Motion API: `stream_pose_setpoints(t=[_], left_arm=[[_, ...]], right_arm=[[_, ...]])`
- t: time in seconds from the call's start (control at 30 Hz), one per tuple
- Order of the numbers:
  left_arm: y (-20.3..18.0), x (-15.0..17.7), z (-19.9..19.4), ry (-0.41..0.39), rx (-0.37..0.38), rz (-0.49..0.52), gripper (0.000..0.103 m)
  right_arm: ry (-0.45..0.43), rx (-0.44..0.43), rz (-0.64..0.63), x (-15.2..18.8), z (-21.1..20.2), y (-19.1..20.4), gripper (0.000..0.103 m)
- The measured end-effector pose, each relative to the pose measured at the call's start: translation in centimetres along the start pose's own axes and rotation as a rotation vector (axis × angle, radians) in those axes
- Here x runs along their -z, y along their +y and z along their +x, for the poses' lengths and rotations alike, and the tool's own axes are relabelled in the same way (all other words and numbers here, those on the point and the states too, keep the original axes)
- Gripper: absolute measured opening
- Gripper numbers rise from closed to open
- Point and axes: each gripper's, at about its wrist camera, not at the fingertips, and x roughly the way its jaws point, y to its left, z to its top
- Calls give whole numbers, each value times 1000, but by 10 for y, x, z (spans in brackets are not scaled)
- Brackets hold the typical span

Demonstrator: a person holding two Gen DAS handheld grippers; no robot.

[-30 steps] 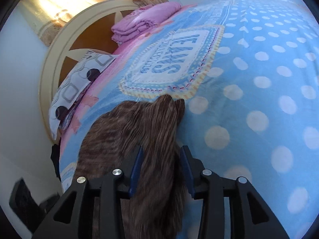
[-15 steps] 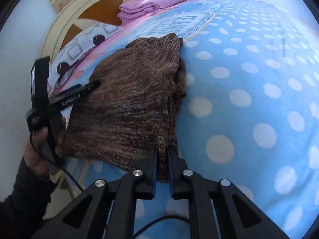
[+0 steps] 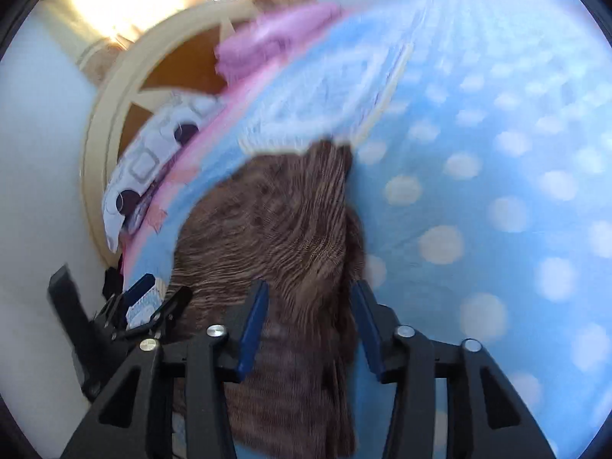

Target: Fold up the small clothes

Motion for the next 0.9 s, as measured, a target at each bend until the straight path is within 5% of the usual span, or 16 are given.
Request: stream_pose_setpoints(t=[0.13, 0.27, 0.37, 0.47, 0.53, 0.67, 0.9], left_arm=[[4, 3, 1, 1, 12, -22, 103], [7, 2, 3, 22, 24, -46, 103], [6, 5, -1, 25, 25, -34, 103], [6, 11, 0, 40, 34, -41, 103], [8, 12, 1, 44, 38, -59, 103], [7, 13, 0, 38, 34, -56, 103], [7, 17, -3, 41, 42, -65, 103]], right_arm=[[-50, 177, -90, 5, 4, 6, 8], [-111, 248, -155, 9, -8, 21, 8], [-180, 175, -227, 1, -17, 47, 12], [-150, 109, -276, -15, -1, 66, 12], [-71, 141, -236, -28, 27, 62, 12], [29, -29, -41, -50, 43, 25, 11], [-32, 52, -70, -35, 24, 21, 2]])
